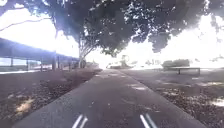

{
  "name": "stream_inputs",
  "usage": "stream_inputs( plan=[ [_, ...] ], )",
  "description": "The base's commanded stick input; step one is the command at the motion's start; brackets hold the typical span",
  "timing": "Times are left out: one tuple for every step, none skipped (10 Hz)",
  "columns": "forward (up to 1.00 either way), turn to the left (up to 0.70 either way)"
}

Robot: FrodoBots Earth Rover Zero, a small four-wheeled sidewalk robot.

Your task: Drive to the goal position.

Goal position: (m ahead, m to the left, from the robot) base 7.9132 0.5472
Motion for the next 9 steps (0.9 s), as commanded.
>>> stream_inputs(
  plan=[
    [0.70, 0.00],
    [0.70, 0.00],
    [0.70, 0.00],
    [0.70, 0.00],
    [0.76, 0.00],
    [0.85, 0.00],
    [0.85, 0.00],
    [0.85, 0.00],
    [0.96, 0.00]
  ],
)
